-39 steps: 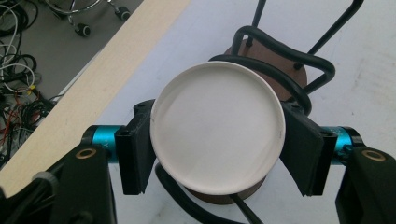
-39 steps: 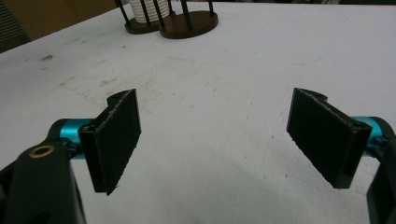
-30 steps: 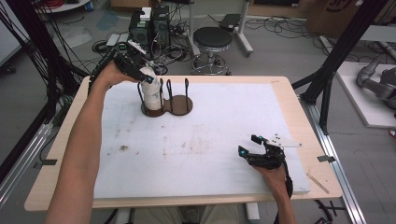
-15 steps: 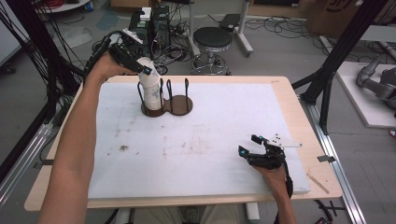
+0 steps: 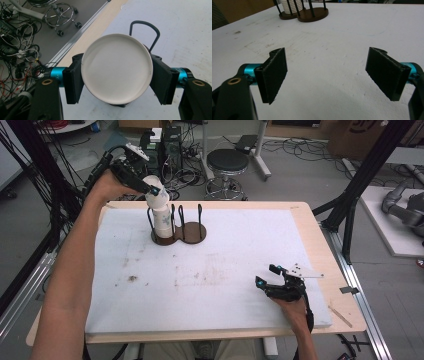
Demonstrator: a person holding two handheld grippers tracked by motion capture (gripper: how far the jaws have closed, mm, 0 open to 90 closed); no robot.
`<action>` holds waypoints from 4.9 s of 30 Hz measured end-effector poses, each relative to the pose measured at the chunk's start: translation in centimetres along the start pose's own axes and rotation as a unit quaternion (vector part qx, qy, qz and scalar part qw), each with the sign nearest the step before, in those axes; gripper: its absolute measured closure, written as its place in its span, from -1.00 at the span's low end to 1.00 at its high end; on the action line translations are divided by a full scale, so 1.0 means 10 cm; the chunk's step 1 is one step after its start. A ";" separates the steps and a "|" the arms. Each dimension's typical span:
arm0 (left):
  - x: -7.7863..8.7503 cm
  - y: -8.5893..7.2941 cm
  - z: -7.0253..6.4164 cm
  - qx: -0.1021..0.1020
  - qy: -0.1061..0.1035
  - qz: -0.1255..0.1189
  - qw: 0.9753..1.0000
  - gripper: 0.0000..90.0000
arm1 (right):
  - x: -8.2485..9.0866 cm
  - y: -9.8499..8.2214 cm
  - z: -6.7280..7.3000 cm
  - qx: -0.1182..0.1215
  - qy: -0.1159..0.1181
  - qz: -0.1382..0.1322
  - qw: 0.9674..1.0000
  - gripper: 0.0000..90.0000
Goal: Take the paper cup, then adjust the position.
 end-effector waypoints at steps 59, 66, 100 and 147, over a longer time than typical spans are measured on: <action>0.41 -0.86 -1.40 -0.013 -0.127 -0.270 0.954 -0.22 | 0.08 -0.01 0.01 0.000 0.001 -0.021 1.000 -0.60; 0.31 -1.04 -1.49 -0.004 -0.135 -0.280 0.950 -0.22 | 0.07 -0.01 0.01 0.003 0.001 -0.021 1.000 -0.60; 0.10 -1.31 -1.69 -0.005 -0.166 -0.311 0.936 -0.22 | 0.07 -0.01 0.01 0.002 0.001 -0.018 1.000 -0.60; 0.03 -1.28 -1.77 -0.013 -0.207 -0.305 0.930 -0.22 | -0.04 0.62 0.38 0.081 0.143 -0.005 0.986 -0.60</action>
Point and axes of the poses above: each handheld gripper's, and its own axes: x roughly backward along the jaws, y roughly out of its top, z roughly to its left, the point moved 4 cm from there along -x, roughly forward along the jaws, and after that the axes turned 3 degrees about -z, right-handed, at the moved point
